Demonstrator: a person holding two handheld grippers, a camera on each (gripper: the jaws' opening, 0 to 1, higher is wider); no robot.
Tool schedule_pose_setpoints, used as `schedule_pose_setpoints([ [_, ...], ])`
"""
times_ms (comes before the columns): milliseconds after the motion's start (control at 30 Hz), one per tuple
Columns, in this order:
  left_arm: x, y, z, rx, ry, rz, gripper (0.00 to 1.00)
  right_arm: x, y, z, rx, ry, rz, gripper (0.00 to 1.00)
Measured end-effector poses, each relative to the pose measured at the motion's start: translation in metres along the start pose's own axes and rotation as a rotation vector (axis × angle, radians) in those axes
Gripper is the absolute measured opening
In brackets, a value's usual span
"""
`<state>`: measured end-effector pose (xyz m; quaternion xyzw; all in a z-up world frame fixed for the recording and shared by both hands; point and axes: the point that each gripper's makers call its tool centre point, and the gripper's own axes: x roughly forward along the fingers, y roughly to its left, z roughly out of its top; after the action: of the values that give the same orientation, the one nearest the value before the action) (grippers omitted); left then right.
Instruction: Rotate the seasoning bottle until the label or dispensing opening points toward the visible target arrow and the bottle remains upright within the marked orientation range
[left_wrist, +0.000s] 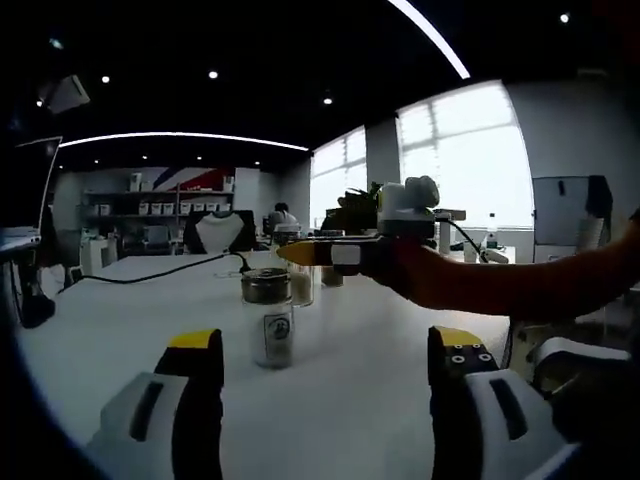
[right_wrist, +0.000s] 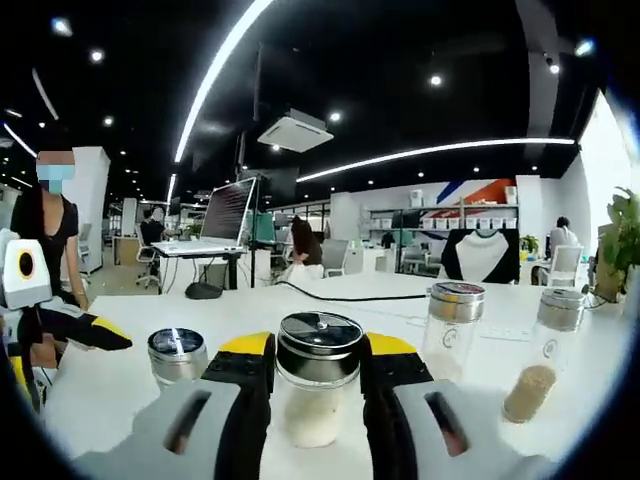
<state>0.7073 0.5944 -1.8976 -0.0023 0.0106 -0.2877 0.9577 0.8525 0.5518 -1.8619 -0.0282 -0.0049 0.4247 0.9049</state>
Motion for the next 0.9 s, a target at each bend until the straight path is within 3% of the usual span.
schedule_pose_setpoints([
  [33,0.000,0.000,0.000,0.003,-0.002,0.001,0.87,-0.011,0.010,0.004,-0.006,-0.017,0.025,0.31],
  [200,0.001,-0.002,-0.002,0.007,0.003,-0.002,0.83,-0.018,0.020,0.006,-0.028,-0.018,0.051,0.31],
  [233,0.001,-0.004,-0.001,0.012,0.001,-0.011,0.82,-0.025,0.030,0.007,-0.092,-0.011,0.090,0.31],
  [267,0.001,-0.006,-0.001,0.016,0.000,-0.017,0.81,-0.031,0.037,0.006,-0.090,-0.011,0.099,0.31],
  [400,0.003,-0.014,-0.004,0.035,0.004,-0.053,0.72,-0.041,0.046,0.007,-0.057,-0.028,0.132,0.31],
  [667,0.007,-0.027,-0.007,0.076,0.015,-0.107,0.64,-0.066,0.074,0.007,0.006,-0.058,0.224,0.31],
  [900,0.006,-0.036,-0.007,0.093,0.013,-0.159,0.58,-0.089,0.111,0.016,0.064,-0.100,0.392,0.31],
])
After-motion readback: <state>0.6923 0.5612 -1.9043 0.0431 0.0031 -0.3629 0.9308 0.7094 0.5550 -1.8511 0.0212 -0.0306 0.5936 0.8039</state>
